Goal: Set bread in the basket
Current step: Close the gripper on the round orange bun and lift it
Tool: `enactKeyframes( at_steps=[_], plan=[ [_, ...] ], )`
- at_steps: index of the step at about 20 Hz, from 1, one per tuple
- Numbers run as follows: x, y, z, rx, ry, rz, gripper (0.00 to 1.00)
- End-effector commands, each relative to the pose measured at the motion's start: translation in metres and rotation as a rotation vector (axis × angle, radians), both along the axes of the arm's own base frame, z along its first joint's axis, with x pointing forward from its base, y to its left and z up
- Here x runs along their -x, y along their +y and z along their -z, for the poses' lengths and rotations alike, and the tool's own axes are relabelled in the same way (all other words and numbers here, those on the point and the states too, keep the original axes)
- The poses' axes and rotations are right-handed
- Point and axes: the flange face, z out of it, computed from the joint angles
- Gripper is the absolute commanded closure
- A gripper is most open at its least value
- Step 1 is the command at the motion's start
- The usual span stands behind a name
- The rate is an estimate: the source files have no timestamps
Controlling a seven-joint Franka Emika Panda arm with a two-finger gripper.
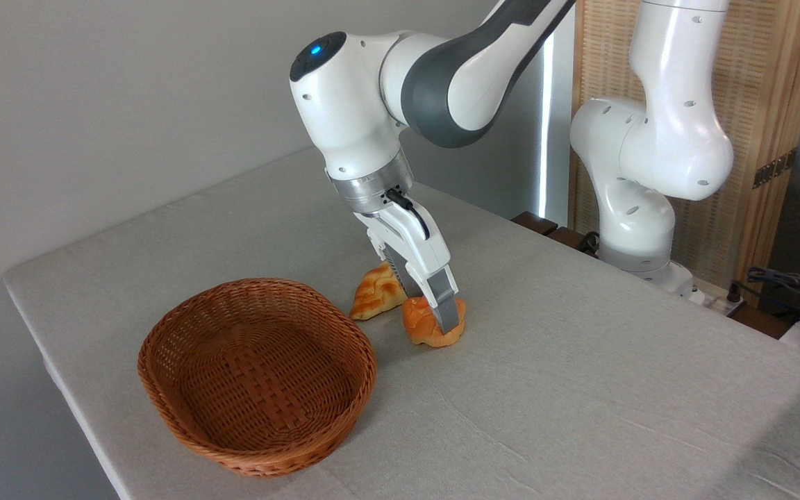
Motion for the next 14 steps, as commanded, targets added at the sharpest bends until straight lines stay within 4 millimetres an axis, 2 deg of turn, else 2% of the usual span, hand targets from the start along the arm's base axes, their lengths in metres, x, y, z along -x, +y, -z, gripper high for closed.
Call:
enactKeyframes(
  at_steps=[1, 8, 10, 12, 14],
  plan=[
    [0.002, 0.002, -0.001, -0.005, -0.003, 0.030, 0.72],
    [0.004, 0.002, -0.002, -0.007, 0.020, 0.039, 0.72],
    [-0.003, 0.003, -0.023, 0.000, 0.014, 0.053, 0.72],
    [-0.011, 0.007, -0.052, 0.030, 0.019, 0.103, 0.72],
    [-0.027, 0.013, -0.083, 0.046, -0.051, 0.089, 0.71]
  ],
)
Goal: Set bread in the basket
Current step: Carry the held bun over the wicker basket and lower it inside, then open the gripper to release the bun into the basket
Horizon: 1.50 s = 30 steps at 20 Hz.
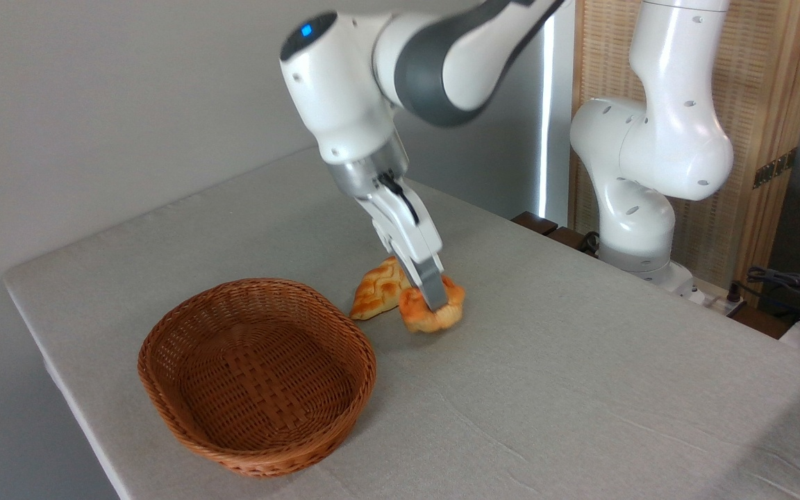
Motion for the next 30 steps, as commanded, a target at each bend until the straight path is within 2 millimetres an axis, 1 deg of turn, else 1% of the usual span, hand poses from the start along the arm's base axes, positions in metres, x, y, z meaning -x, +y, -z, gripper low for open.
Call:
enactKeyframes(
  at_steps=[1, 2, 4, 5, 7, 8, 9, 10, 11, 12, 13, 24, 28, 30],
  plan=[
    [-0.032, 0.011, -0.062, 0.047, -0.096, 0.005, 0.71],
    [-0.047, 0.013, -0.075, 0.075, -0.139, -0.016, 0.71],
    [-0.075, 0.024, -0.080, 0.132, -0.229, -0.066, 0.71],
    [-0.091, 0.026, -0.075, 0.151, -0.286, -0.084, 0.71],
    [-0.115, 0.027, -0.051, 0.155, -0.348, -0.100, 0.69],
    [-0.124, 0.027, -0.040, 0.154, -0.365, -0.104, 0.67],
    [-0.130, 0.027, -0.033, 0.150, -0.389, -0.100, 0.65],
    [-0.136, 0.028, -0.025, 0.143, -0.404, -0.091, 0.59],
    [-0.144, 0.030, -0.011, 0.137, -0.414, -0.093, 0.55],
    [-0.151, 0.040, 0.000, 0.130, -0.429, -0.110, 0.40],
    [-0.154, 0.042, 0.007, 0.128, -0.434, -0.114, 0.00],
    [-0.153, 0.041, 0.010, 0.132, -0.419, -0.131, 0.00],
    [-0.149, 0.041, 0.008, 0.130, -0.388, -0.126, 0.00],
    [-0.148, 0.045, 0.007, 0.129, -0.382, -0.133, 0.00]
  ],
)
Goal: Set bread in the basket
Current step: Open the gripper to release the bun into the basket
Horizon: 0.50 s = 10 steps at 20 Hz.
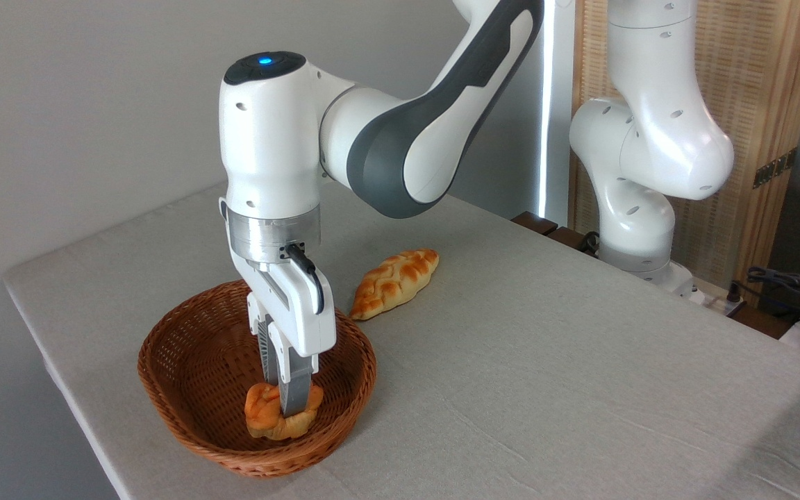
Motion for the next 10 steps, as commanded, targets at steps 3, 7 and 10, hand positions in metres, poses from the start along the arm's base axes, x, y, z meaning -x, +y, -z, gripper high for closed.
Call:
enactKeyframes(
  at_steps=[3, 7, 10],
  plan=[
    [0.0033, 0.0106, -0.0089, 0.007, 0.027, -0.007, 0.00],
    [0.0038, 0.0106, -0.0105, 0.007, 0.025, -0.009, 0.00],
    [0.0052, 0.0105, -0.0144, 0.011, 0.024, -0.010, 0.00]
  ],
)
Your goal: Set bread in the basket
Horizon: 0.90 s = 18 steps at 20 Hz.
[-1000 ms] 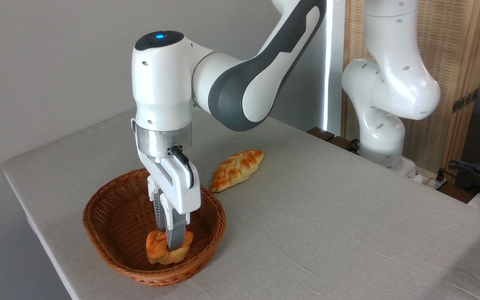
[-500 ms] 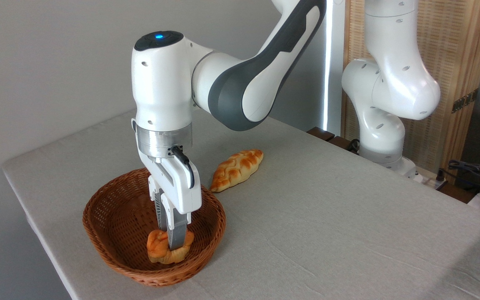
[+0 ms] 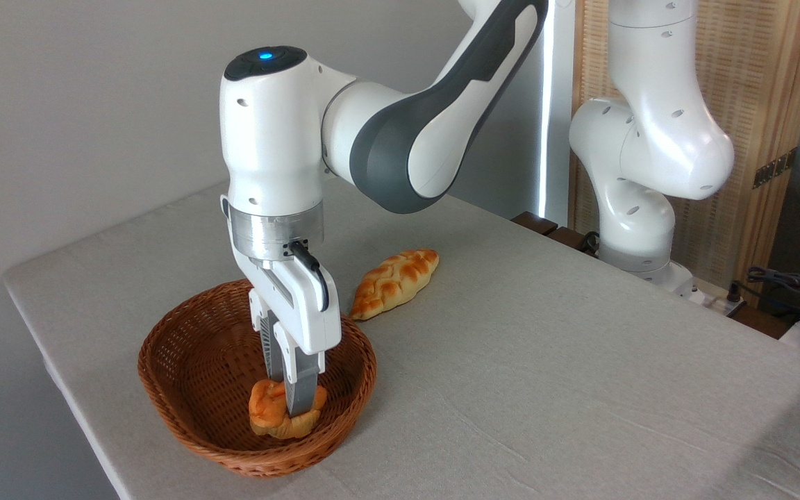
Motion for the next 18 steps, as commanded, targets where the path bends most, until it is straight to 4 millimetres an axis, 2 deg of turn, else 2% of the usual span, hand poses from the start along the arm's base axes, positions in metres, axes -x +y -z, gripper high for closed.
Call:
enactKeyframes(
  at_steps=[1, 4, 9, 11, 14, 15, 18],
  plan=[
    [0.005, 0.005, -0.011, 0.011, 0.019, -0.001, 0.00],
    [0.004, 0.005, -0.021, 0.013, 0.036, -0.001, 0.00],
    [0.003, 0.004, -0.076, 0.022, 0.116, 0.004, 0.00],
    [0.007, 0.003, -0.106, 0.027, 0.143, -0.030, 0.00],
    [0.022, -0.001, -0.144, 0.050, 0.130, -0.125, 0.00],
    [0.030, -0.009, -0.154, 0.052, 0.132, -0.136, 0.00],
    [0.044, -0.016, -0.170, 0.024, 0.163, -0.121, 0.00]
  ],
)
